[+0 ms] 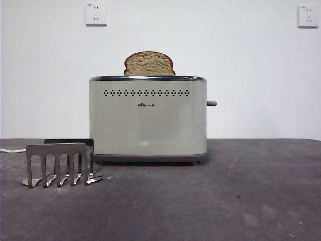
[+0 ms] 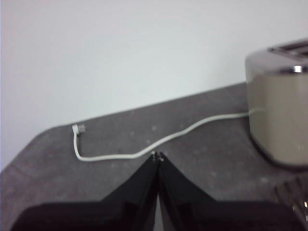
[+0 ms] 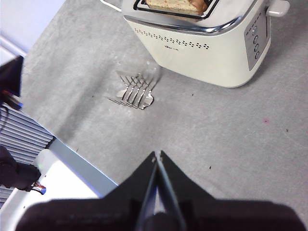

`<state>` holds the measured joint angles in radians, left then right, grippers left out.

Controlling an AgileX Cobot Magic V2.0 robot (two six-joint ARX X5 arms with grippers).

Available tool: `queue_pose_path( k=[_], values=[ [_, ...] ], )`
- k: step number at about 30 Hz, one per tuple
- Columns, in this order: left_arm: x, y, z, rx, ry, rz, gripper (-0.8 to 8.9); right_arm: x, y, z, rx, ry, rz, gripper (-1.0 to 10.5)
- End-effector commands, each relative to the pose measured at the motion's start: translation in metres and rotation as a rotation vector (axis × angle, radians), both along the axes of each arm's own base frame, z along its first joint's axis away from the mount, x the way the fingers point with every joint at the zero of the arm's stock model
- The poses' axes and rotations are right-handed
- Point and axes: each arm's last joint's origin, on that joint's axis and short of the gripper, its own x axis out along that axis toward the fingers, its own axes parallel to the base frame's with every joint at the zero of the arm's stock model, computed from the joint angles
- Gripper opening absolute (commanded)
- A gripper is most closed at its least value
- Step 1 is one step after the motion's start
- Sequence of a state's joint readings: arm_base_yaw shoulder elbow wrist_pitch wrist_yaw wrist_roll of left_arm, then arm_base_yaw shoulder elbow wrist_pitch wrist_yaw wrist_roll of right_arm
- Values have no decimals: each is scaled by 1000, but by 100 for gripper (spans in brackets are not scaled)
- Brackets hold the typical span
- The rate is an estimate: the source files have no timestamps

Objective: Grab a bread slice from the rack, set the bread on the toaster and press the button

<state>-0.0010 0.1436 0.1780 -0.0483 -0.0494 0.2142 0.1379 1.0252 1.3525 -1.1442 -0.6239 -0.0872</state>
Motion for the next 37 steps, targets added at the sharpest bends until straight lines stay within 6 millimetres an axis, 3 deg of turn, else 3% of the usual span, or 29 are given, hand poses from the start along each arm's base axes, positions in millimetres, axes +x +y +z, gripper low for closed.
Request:
queue_pose_path(
  k=[1,7,18,37],
  values=[
    [0,0,-17,-9,8,6,-4,1,0,-2,-5,-3,4,1],
    [-1,0,-41,-13,18,5,-4,1,0,-2,-5,-3,4,1],
    [-3,0,-61,-115,179,8,-4,1,0,-2,-5,-3,4,1],
    [-3,-1,-60,-162,173,-7,-4,1,0,-2,-6,-3,4,1]
  ],
)
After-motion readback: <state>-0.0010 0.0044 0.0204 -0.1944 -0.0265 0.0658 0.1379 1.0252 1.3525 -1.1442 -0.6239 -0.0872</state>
